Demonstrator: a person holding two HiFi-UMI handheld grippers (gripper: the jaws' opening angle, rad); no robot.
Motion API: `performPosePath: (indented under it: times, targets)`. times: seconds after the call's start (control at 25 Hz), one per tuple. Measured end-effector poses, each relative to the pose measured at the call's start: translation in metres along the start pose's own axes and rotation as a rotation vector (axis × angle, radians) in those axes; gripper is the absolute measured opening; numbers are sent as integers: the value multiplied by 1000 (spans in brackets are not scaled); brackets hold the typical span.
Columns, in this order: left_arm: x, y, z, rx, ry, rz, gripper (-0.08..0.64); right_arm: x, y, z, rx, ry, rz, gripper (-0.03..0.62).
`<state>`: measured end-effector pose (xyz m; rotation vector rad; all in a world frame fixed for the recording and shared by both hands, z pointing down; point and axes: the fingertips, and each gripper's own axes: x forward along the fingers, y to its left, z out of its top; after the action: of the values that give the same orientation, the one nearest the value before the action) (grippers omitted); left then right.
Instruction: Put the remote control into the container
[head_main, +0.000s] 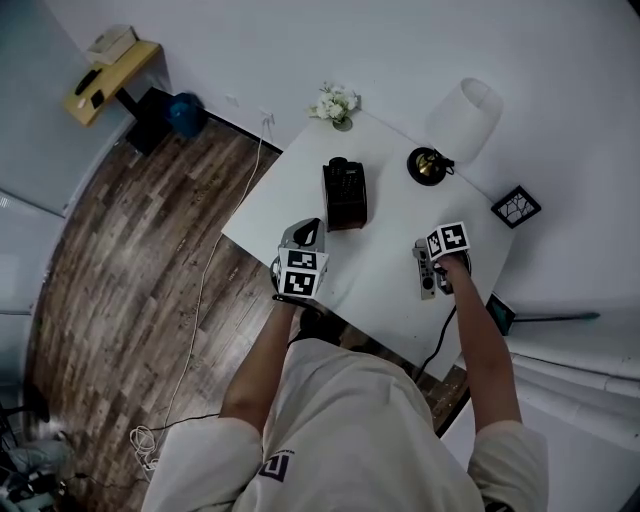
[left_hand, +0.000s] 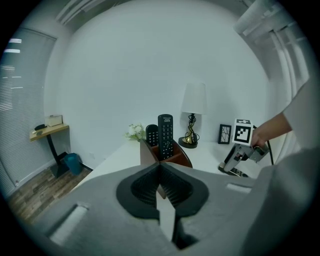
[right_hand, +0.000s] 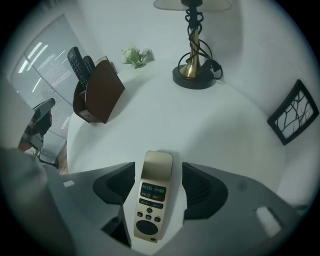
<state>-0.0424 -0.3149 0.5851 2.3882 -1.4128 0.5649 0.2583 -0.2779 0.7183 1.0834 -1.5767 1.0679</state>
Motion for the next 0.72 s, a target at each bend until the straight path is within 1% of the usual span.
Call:
performPosePath:
  times: [0.12, 0.2, 0.24, 0.4, 0.48, 0.52, 0.64, 0.72]
  targets:
    - [3, 3, 2, 2, 3, -1, 5, 8, -2, 4, 4, 23, -26, 295]
    - [3, 5, 4, 0, 0, -1, 5, 12, -6, 5, 17, 30, -52, 275]
    - [3, 7, 5, -2, -2, 1, 5, 13, -8, 5, 20, 28, -68, 237]
    - [-1, 11, 3, -5, 0, 14, 5, 14, -5, 7, -23, -23, -100, 215]
    - [-5, 8, 4, -1, -2, 16, 5, 5, 3, 12, -58, -90, -93, 213]
    - [-8, 6, 5, 2, -5, 17, 5, -2, 9, 18, -74, -143, -82, 212]
    - [-12, -2, 9, 13, -23, 30, 5, -29, 29, 44, -87, -348, -55, 212]
    - [-16, -12, 12, 23, -34, 49, 5, -50, 43, 59, -92, -484, -57, 212]
